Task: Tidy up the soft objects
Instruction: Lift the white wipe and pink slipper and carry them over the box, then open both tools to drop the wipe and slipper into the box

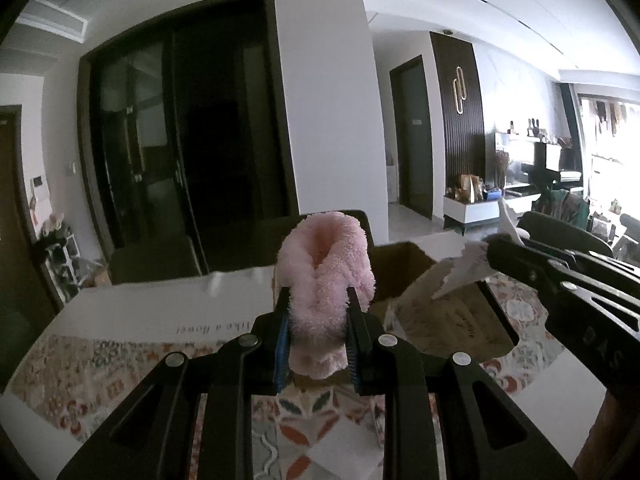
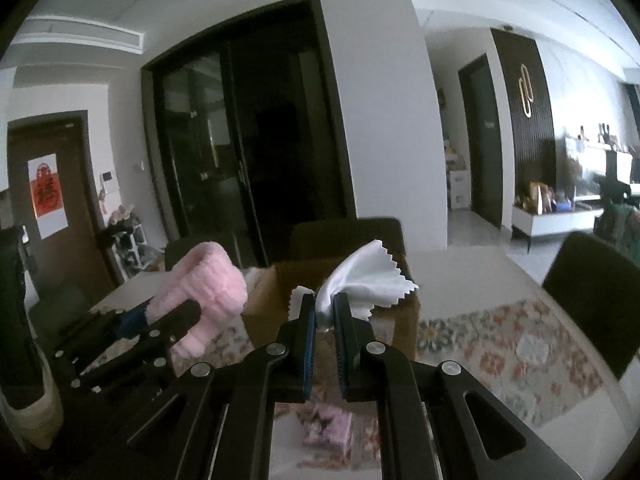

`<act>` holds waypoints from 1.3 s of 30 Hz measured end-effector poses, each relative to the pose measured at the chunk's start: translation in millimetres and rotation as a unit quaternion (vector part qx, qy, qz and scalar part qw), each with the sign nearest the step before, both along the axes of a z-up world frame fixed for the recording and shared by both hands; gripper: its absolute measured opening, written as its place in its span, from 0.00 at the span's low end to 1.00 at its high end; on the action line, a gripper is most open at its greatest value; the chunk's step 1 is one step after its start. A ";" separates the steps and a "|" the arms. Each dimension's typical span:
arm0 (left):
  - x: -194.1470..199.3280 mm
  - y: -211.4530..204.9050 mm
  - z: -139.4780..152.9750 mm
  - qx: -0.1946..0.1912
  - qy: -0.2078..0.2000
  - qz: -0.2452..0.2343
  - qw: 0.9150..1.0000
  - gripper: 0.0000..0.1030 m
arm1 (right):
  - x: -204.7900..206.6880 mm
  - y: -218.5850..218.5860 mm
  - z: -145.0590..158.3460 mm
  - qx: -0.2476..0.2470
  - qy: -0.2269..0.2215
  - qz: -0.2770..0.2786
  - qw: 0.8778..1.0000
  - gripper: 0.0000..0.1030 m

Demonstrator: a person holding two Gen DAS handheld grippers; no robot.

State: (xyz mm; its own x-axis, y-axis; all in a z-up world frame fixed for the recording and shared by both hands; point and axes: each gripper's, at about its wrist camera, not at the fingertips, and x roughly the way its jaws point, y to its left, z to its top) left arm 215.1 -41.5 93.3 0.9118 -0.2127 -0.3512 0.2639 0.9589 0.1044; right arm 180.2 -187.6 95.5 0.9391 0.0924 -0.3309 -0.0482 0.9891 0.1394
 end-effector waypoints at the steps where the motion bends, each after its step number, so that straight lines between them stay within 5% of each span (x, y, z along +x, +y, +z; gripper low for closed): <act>1: 4.3 -1.0 2.4 0.000 -0.002 -0.001 1.000 0.23 | 8.1 -0.5 4.9 -0.005 -0.006 0.005 1.000 0.10; 12: 68.6 -17.0 15.1 0.028 -0.017 -0.006 0.999 0.24 | 79.1 -6.5 26.1 -0.033 -0.023 0.020 0.999 0.10; 27: 148.6 -33.1 -26.0 0.028 0.063 -0.016 0.998 0.25 | 169.3 -10.7 -12.7 -0.049 0.041 0.046 0.997 0.10; 30: 155.5 -35.9 -36.8 0.028 0.085 -0.027 0.996 0.31 | 184.2 -15.0 -27.7 -0.034 0.073 0.056 0.995 0.13; 34: 157.3 -36.1 -46.4 0.041 0.092 -0.025 0.995 0.42 | 194.3 -18.6 -45.2 -0.026 0.108 0.062 0.992 0.38; 39: 147.1 -31.4 -46.3 0.040 0.087 -0.004 0.995 0.44 | 187.5 -22.4 -48.1 -0.036 0.112 0.046 0.992 0.39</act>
